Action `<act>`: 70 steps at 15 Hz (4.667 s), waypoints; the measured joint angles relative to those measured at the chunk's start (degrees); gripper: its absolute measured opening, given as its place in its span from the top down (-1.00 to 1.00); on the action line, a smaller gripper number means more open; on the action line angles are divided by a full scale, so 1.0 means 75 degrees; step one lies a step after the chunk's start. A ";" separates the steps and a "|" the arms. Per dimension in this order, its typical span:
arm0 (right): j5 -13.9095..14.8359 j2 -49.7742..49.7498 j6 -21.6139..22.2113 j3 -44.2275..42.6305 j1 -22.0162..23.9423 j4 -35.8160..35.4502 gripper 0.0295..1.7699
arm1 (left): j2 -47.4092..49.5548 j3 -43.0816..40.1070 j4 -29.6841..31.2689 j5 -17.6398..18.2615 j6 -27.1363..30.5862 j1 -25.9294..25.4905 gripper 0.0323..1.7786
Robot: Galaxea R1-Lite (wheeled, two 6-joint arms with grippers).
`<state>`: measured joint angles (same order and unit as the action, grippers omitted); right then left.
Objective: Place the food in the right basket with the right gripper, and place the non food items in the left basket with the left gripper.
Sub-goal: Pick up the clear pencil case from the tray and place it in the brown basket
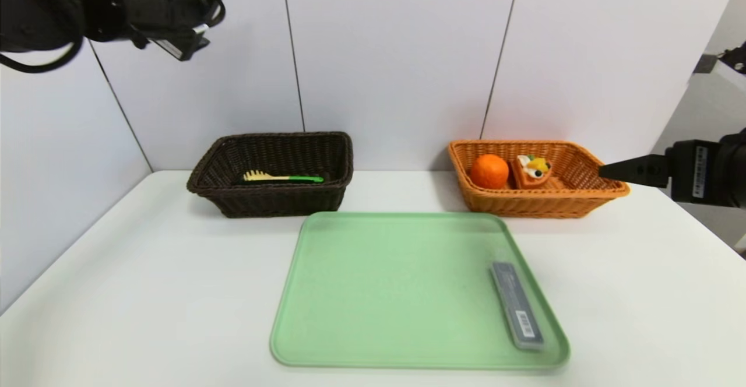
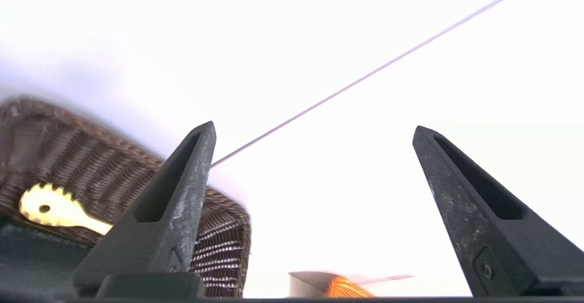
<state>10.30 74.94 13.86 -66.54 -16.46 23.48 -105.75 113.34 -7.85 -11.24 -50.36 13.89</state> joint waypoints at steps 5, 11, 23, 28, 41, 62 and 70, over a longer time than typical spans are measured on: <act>0.0816 0.1011 0.0205 -0.0493 -0.0584 0.0106 -0.93 | 0.1759 -0.0676 -0.3322 0.1125 0.2570 -0.0018 -0.82; 0.0761 0.2007 0.0727 -0.1157 -0.0962 0.1944 -0.93 | 0.3582 -0.4631 -0.3209 0.1271 0.5370 -0.0023 -0.87; -0.0749 0.4511 0.3400 -0.4363 -0.2435 0.5817 -0.93 | 0.6009 -0.8073 -0.2838 0.1305 0.5595 0.0000 -0.90; -0.1050 0.5073 0.3421 -0.4249 -0.2384 0.5788 -0.93 | 0.6237 -0.8111 -0.2833 0.1315 0.5603 0.0000 -0.90; -0.1744 0.5522 0.2544 -0.3716 -0.1708 0.5117 -0.93 | 0.6173 -0.8134 -0.2797 0.1326 0.5613 0.0003 -0.90; -0.1279 0.5910 0.2264 -0.3794 -0.1855 0.5196 -0.93 | 0.6082 -0.8117 -0.2786 0.1326 0.5613 0.0000 -0.90; -0.1256 0.5918 0.2267 -0.3786 -0.1859 0.5226 0.03 | 0.6103 -0.8093 -0.2786 0.1317 0.5598 0.0000 -0.90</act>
<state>0.88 119.32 30.87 -94.93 -30.40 62.67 -59.98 52.64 -28.75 -1.37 -8.37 13.89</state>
